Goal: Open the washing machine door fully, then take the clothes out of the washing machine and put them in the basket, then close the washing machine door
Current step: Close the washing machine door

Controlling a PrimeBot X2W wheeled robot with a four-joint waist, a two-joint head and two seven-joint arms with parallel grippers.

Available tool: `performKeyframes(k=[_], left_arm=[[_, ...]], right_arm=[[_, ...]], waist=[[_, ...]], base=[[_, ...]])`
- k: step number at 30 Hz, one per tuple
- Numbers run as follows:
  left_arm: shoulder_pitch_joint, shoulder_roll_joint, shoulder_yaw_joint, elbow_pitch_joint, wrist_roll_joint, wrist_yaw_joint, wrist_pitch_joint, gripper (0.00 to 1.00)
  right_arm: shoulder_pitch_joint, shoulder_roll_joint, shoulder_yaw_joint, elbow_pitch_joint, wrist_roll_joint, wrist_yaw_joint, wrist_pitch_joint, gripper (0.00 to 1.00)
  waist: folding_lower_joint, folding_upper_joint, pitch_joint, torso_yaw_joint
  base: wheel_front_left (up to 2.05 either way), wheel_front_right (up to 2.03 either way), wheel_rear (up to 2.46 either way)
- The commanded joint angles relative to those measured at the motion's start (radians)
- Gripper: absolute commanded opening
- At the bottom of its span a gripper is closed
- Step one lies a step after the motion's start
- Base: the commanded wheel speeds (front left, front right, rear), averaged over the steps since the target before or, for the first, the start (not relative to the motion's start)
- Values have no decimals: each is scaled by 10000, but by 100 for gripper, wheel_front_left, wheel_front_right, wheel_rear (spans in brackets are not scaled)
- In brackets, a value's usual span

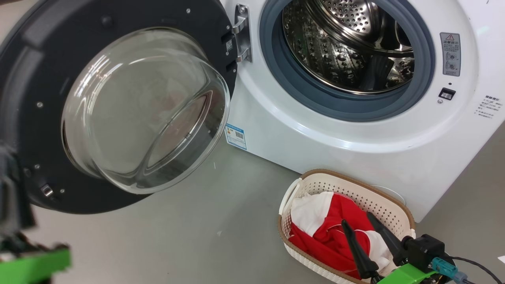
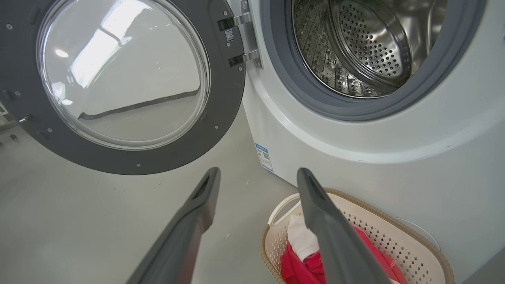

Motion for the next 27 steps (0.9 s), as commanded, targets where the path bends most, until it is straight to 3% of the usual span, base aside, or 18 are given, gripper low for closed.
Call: performKeyframes(k=[1, 8, 12, 15, 18, 20, 21, 27], left_arm=[[-801, 708, 525, -356, -48, -57, -84, 0], [-2942, 3221, 643, 290, -776, -66, -84, 0], [-4083, 4249, 618, 1466, -1372, -67, -84, 0], [-4761, 4775, 361, 2634, -1928, -67, -84, 0], [-5532, 5054, -15, 4102, -3288, -68, 30, 0], [-6082, 5239, -262, 5115, -4481, -68, 645, 0], [-6082, 5239, -262, 5115, -4481, -68, 645, 0], [-7202, 5893, -790, 7504, -7124, -68, 2605, 0]], right_arm=[[-61, -8, 130, -278, -92, 63, -67, 100], [-44, 35, -66, -379, -214, 63, -67, 100], [-53, 42, -206, -442, -307, 63, -67, 100], [-40, 42, -293, -485, -379, 63, -67, 100], [-46, 20, -372, -511, -424, 63, -67, 100], [-54, 18, -395, -530, -455, 63, -67, 100], [-54, 18, -395, -530, -455, 63, -67, 100], [-133, 43, -377, -565, -572, 63, -67, 100]], waist=[[0, 0, 18, -1], [0, 0, 291, 5], [0, 0, 476, 20], [0, 0, 598, 29], [0, 0, 703, 43], [0, 0, 765, 41], [0, 0, 765, 41], [0, 0, 999, -42]], base=[[0, 0, 0], [0, 0, 0], [0, 0, 0], [0, 0, 0], [0, 0, 0], [0, 0, 0], [0, 0, 0], [0, 0, 0]])
